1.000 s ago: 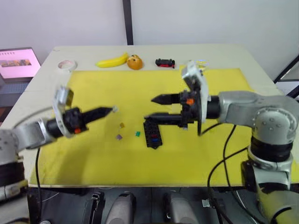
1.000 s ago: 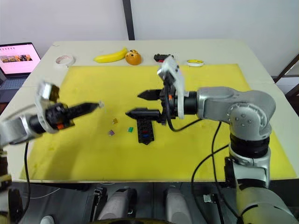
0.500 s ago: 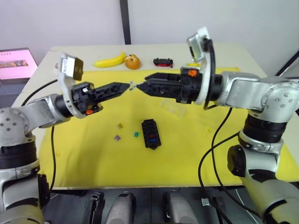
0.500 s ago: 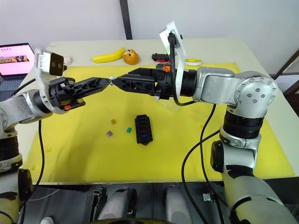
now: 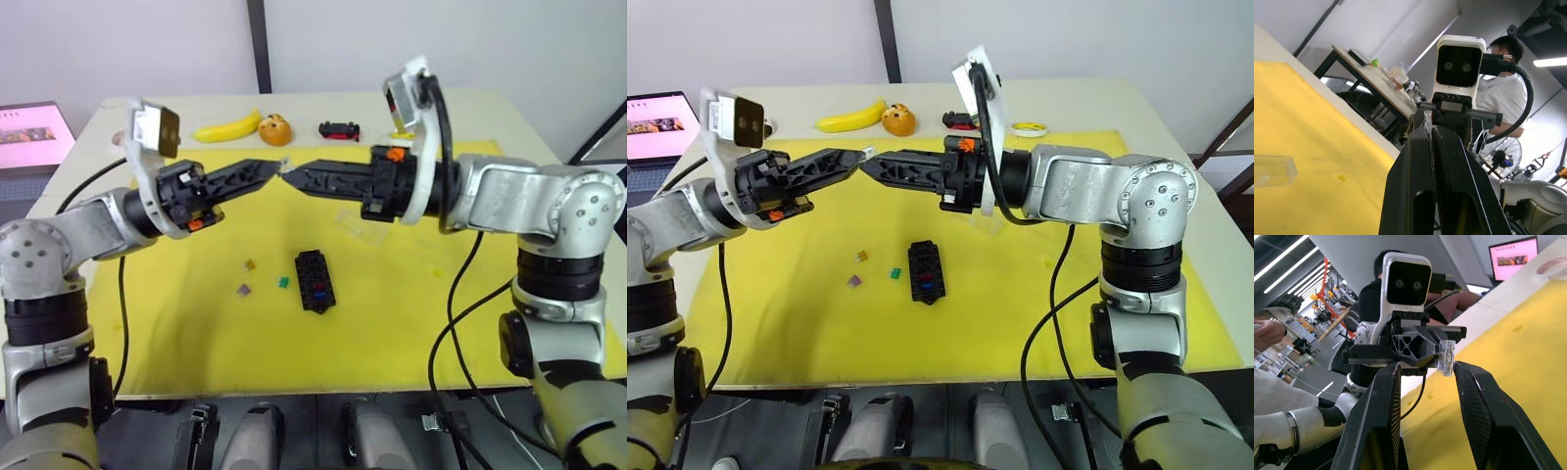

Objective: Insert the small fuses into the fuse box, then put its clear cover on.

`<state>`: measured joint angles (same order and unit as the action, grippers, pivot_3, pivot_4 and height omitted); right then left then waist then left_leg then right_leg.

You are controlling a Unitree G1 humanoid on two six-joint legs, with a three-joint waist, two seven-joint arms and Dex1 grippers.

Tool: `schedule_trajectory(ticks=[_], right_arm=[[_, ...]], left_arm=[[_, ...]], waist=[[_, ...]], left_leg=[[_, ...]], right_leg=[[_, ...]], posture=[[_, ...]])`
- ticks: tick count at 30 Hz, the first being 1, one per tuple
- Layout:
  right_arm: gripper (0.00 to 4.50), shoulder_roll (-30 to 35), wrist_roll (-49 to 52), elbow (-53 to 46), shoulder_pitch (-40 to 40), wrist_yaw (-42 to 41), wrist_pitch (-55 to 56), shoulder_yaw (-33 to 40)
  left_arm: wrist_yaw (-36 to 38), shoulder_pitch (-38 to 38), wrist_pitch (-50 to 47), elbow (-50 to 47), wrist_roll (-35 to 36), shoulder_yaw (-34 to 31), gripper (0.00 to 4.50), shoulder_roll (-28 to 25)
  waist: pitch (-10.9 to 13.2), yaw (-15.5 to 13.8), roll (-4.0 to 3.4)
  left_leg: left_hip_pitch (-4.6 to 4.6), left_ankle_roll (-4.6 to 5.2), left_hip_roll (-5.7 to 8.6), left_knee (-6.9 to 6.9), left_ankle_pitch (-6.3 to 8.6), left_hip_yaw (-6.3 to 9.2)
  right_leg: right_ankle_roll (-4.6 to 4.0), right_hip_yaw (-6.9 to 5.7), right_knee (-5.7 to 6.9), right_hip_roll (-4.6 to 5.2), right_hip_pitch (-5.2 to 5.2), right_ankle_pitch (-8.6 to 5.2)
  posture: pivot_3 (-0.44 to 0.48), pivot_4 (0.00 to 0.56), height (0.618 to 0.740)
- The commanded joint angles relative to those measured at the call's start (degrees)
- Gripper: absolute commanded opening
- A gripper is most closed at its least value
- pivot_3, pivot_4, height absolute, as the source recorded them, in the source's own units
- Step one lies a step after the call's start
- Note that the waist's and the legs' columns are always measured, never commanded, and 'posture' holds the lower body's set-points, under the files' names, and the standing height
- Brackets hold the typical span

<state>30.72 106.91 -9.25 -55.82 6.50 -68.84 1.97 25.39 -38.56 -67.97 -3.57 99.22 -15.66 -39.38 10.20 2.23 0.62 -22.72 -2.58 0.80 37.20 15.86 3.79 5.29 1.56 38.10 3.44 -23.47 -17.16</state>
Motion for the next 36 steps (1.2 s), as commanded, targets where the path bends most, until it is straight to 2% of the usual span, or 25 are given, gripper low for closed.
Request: schedule_trajectory(ticks=[1,27,30,32,36], right_arm=[[1.79,1.19,2.46,-0.66,-0.95,0.1,2.34,-0.41],[1.79,4.16,5.93,-1.29,-1.01,0.48,6.74,-3.83],[0.98,4.2,6.04,-1.24,-0.99,0.51,6.82,-3.87],[0.04,4.23,6.07,-1.2,-0.98,0.56,6.94,-3.91],[0.04,4.25,6.04,-1.11,-0.99,0.5,7.1,-3.97]], left_arm=[[0.6,-1.03,1.16,-1.96,0.77,-0.45,0.0,-0.28],[-0.71,-0.57,2.79,-2.67,1.77,0.2,0.0,-0.32],[-0.78,-0.73,2.92,-2.46,1.82,0.23,0.0,-0.29],[-0.75,-0.76,2.96,-2.46,1.88,0.31,0.0,-0.37],[-0.66,-0.7,3.01,-2.42,1.93,0.4,0.0,-0.47]], waist=[[0.0,0.18,0.0],[0.0,0.25,0.01],[0.01,0.23,0.01],[0.01,0.24,0.01],[0.01,0.24,0.01]], left_leg=[[0.0,0.0,0.0,0.0,0.0,0.0],[-0.02,0.0,-0.04,0.0,0.0,0.01],[-0.02,0.0,-0.04,0.0,0.0,0.01],[-0.03,0.01,-0.04,0.0,0.0,0.02],[-0.03,0.0,-0.05,0.0,0.0,0.02]], right_leg=[[0.0,0.0,0.0,0.0,0.0,0.0],[0.0,-0.01,-0.01,-0.04,-0.01,0.0],[0.0,-0.01,-0.01,-0.04,-0.01,0.0],[0.0,-0.01,-0.02,-0.03,-0.01,0.0],[0.0,-0.01,-0.02,-0.05,-0.01,0.0]], posture=[[0.0,0.15,0.74],[0.0,0.15,0.74],[0.0,0.15,0.74],[0.0,0.15,0.74],[0.0,0.15,0.74]])
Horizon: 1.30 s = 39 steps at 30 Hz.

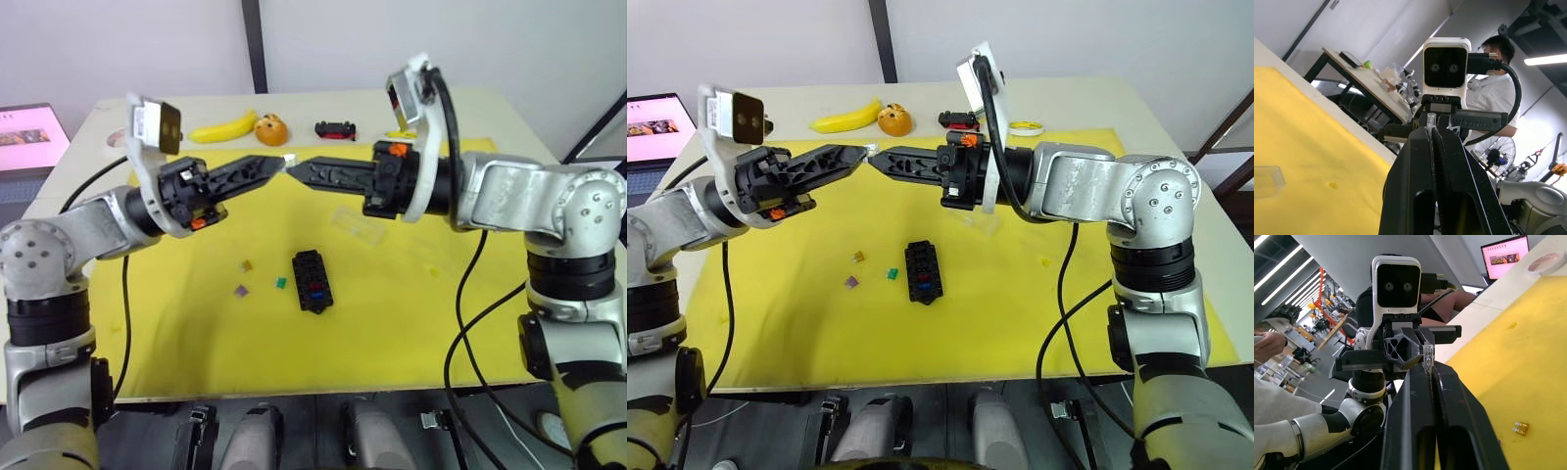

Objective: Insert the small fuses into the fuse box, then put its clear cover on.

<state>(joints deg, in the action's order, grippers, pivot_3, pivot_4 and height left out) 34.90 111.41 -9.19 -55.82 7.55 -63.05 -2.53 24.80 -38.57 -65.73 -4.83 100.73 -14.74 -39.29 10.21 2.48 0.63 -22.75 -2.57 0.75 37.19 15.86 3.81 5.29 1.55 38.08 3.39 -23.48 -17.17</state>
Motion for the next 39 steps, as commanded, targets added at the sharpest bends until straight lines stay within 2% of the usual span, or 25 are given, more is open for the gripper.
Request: schedule_trajectory(ticks=[1,7,12,15,17,19,22,24,28,34,39], right_arm=[[0.04,0.08,1.52,-1.14,-0.99,-0.57,1.33,0.52],[0.04,0.89,0.59,-1.17,-1.26,-1.21,0.45,0.36],[0.04,5.19,-8.13,-1.91,-4.06,-8.2,-5.95,-1.94],[0.0,8.69,-20.55,-4.77,-7.2,-19.23,-9.97,-5.96],[0.0,11.82,-32.24,-8.63,-9.44,-29.7,-9.17,-12.42],[0.0,14.78,-44.59,-12.35,-11.16,-40.29,-5.07,-20.43],[0.0,17.17,-59.49,-14.6,-12.45,-52.27,2.78,-29.32],[0.0,17.14,-68.21,-14.74,-13.12,-58.44,7.75,-34.47],[0.0,14.16,-80.32,-12.15,-13.69,-65.09,13.83,-40.54],[0.0,10.61,-90.91,-6.78,-13.13,-70.45,18.16,-41.95],[0.0,8.18,-96.4,-2.59,-12.99,-74.93,20.67,-41.41]], left_arm=[[-0.04,-0.64,0.75,-1.17,0.38,-0.52,0.0,-0.59],[1.06,0.61,-0.02,-1.87,-1.53,-0.63,0.0,-2.03],[8.14,2.42,-2.7,-2.07,-8.07,-1.2,0.0,-9.07],[20.27,5.14,-1.58,-3.9,-19.0,0.47,0.87,-17.81],[30.69,9.22,5.09,-6.53,-30.47,4.36,1.85,-24.69],[38.42,12.73,12.85,-8.32,-40.11,7.86,2.87,-28.9],[44.26,15.87,22.2,-8.89,-50.46,11.03,4.48,-30.89],[46.14,17.79,27.47,-10.02,-55.65,11.84,4.48,-30.8],[45.48,21.48,29.66,-14.59,-57.13,9.86,4.48,-28.18],[45.31,26.2,31.63,-17.76,-60.23,8.65,4.48,-27.22],[44.15,26.73,30.81,-19.41,-60.46,8.32,4.48,-26.09]], waist=[[0.0,-0.01,0.0],[0.0,0.04,0.0],[0.03,0.08,-0.03],[0.06,0.22,-0.03],[0.11,0.19,-0.11],[0.2,0.04,-0.25],[0.24,-0.13,-0.25],[0.27,-0.05,-0.22],[0.27,0.07,-0.21],[0.31,0.01,-0.19],[0.31,0.0,-0.19]], left_leg=[[0.0,0.0,0.0,0.0,0.0,0.0],[0.0,0.0,0.0,0.0,0.0,0.0],[-0.01,0.0,-0.02,-0.02,0.0,-0.01],[-0.03,0.0,-0.08,-0.03,0.0,-0.04],[-0.03,0.01,-0.13,-0.09,0.01,-0.1],[-0.02,0.02,-0.16,-0.15,0.02,-0.12],[-0.05,0.0,-0.38,-0.13,0.01,-0.18],[-0.11,0.0,-0.42,-0.07,0.01,-0.22],[-0.72,0.0,-0.46,0.08,0.01,-0.22],[-0.77,0.0,-0.49,0.01,0.01,-0.28],[-0.76,0.0,-0.49,0.16,0.01,-0.29]], right_leg=[[0.0,0.0,0.0,0.0,0.0,0.0],[0.0,0.0,0.0,0.0,0.0,0.0],[0.0,0.01,0.0,-0.06,-0.03,0.0],[-0.01,0.02,-0.02,-0.18,-0.08,-0.01],[-0.04,0.08,-0.02,-0.33,-0.16,-0.02],[-0.05,0.12,-0.06,-0.46,-0.19,-0.02],[-0.1,0.08,-0.06,-0.53,-0.2,-0.03],[-0.13,0.09,-0.06,-0.53,-0.25,0.01],[-0.17,0.14,0.06,-0.5,-0.95,0.08],[-0.18,0.24,0.08,-0.5,-1.08,0.09],[-0.23,0.22,0.14,-0.51,-1.03,0.13]], posture=[[0.0,0.15,0.74],[0.0,0.15,0.74],[0.0,0.15,0.74],[0.0,0.15,0.74],[0.0,0.15,0.74],[0.0,0.15,0.74],[0.0,0.15,0.74],[0.0,0.15,0.74],[0.0,0.15,0.74],[0.0,0.15,0.74],[0.0,0.15,0.74]])
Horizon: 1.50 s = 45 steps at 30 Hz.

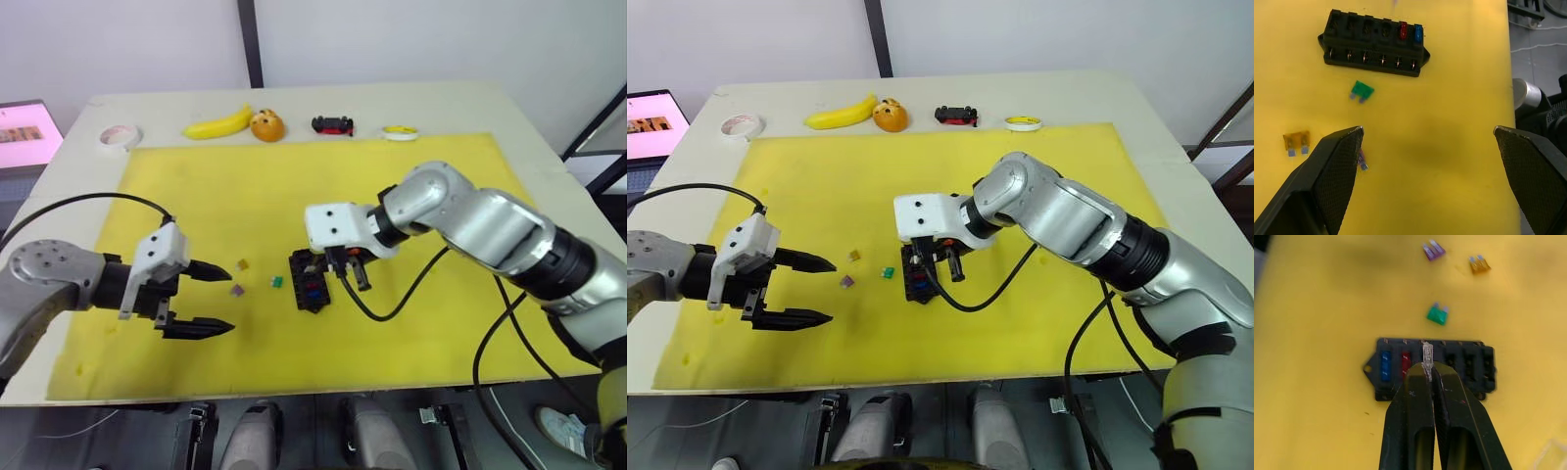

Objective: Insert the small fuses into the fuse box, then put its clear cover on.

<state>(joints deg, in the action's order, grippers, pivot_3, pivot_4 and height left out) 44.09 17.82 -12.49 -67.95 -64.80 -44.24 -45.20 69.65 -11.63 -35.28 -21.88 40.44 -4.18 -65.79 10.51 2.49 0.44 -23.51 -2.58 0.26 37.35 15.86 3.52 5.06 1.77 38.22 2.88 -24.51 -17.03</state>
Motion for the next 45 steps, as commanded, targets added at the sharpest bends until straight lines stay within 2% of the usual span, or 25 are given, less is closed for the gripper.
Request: schedule_trajectory(ticks=[1,17,45], right_arm=[[0.0,-1.39,-3.67,1.19,-0.8,-3.42,2.26,1.33],[0.0,-6.57,-12.09,3.32,2.02,-9.1,3.34,2.16],[0.0,-9.04,-17.23,6.15,2.98,-12.35,4.66,3.55]], left_arm=[[-0.92,-0.06,0.16,-2.7,-0.2,-2.28,4.48,0.62],[-3.36,1.13,-2.48,-6.13,-0.17,-2.82,4.48,1.86],[-4.05,-0.76,-3.22,-6.75,-1.03,-1.7,4.48,3.71]], waist=[[0.0,-0.02,0.0],[0.0,0.01,0.0],[-0.01,0.03,0.01]], left_leg=[[0.0,0.0,0.0,0.0,0.0,0.0],[0.02,-0.01,0.01,0.06,0.0,0.01],[0.03,-0.01,0.01,0.21,-0.01,0.01]], right_leg=[[0.0,0.0,0.01,0.0,0.0,0.0],[0.0,0.0,0.15,-0.01,0.0,0.0],[0.0,-0.01,0.34,-0.03,0.0,0.0]], posture=[[0.0,0.15,0.74],[0.0,0.15,0.74],[0.0,0.15,0.74]])
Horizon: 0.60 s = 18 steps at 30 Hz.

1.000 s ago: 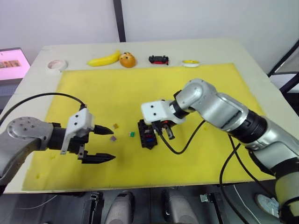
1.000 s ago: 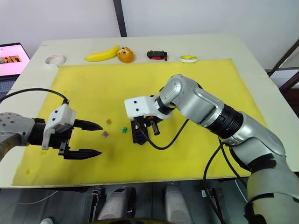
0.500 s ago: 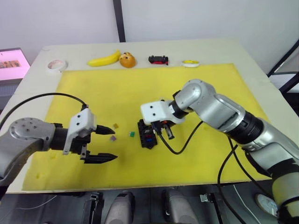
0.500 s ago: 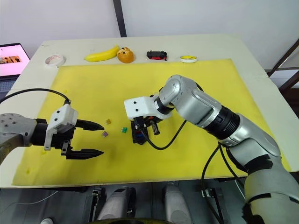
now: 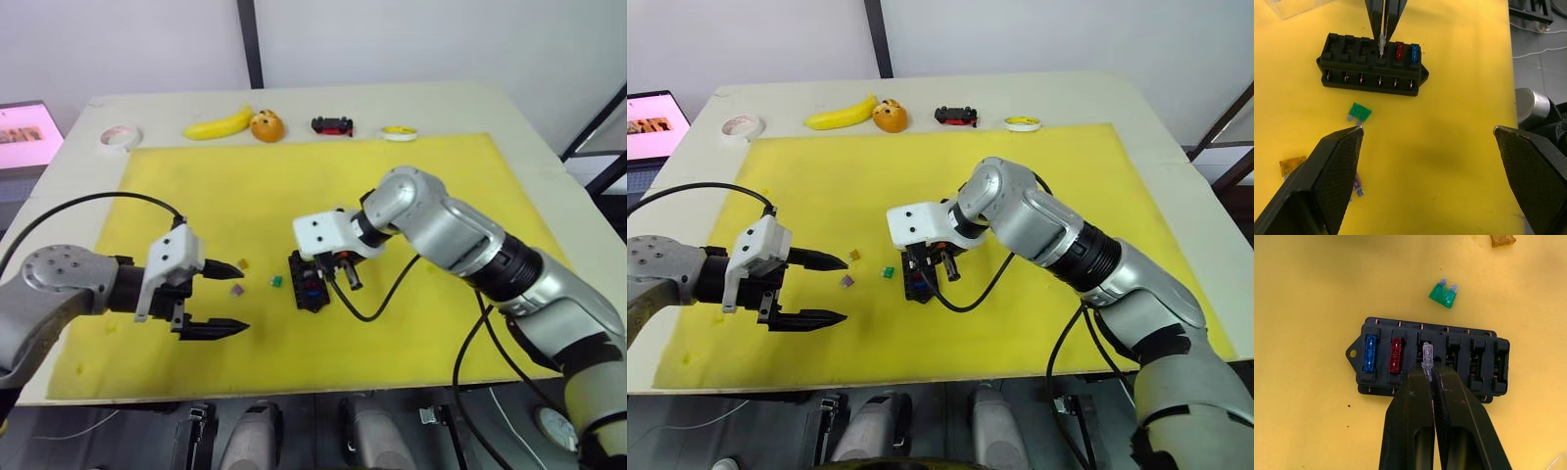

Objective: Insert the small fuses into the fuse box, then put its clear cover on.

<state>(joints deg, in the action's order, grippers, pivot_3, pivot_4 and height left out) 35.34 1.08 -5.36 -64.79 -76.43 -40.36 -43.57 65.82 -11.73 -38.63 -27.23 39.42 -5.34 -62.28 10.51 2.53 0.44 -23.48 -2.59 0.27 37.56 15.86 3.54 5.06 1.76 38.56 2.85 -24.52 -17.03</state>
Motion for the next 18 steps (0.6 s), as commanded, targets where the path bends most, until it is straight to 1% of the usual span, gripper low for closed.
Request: schedule_trajectory(ticks=[1,8,18], right_arm=[[0.0,-0.33,-0.61,-1.05,-0.12,-0.83,0.78,1.91],[0.0,-0.59,-1.57,-0.96,0.21,-1.25,0.81,1.61],[0.0,-1.41,-2.79,0.55,0.52,-1.44,0.63,1.24]], left_arm=[[-0.3,-0.68,0.34,-1.45,-0.1,-0.6,4.48,0.37],[-1.07,-1.77,0.69,-1.66,-0.31,-0.57,4.48,1.82],[-1.28,-2.33,0.6,-1.98,-0.64,0.4,4.48,2.4]], waist=[[0.0,-0.02,0.0],[0.0,-0.02,0.01],[-0.01,-0.01,0.01]], left_leg=[[0.0,0.0,0.0,0.02,0.0,0.0],[0.0,0.06,0.01,0.35,0.05,0.01],[0.0,0.06,0.01,0.44,0.04,0.02]], right_leg=[[0.0,0.0,0.02,0.01,0.0,0.0],[-0.01,0.0,0.4,0.0,0.0,-0.01],[-0.01,0.0,0.47,-0.02,0.0,-0.01]], posture=[[0.0,0.15,0.74],[0.0,0.15,0.74],[0.0,0.15,0.74]])
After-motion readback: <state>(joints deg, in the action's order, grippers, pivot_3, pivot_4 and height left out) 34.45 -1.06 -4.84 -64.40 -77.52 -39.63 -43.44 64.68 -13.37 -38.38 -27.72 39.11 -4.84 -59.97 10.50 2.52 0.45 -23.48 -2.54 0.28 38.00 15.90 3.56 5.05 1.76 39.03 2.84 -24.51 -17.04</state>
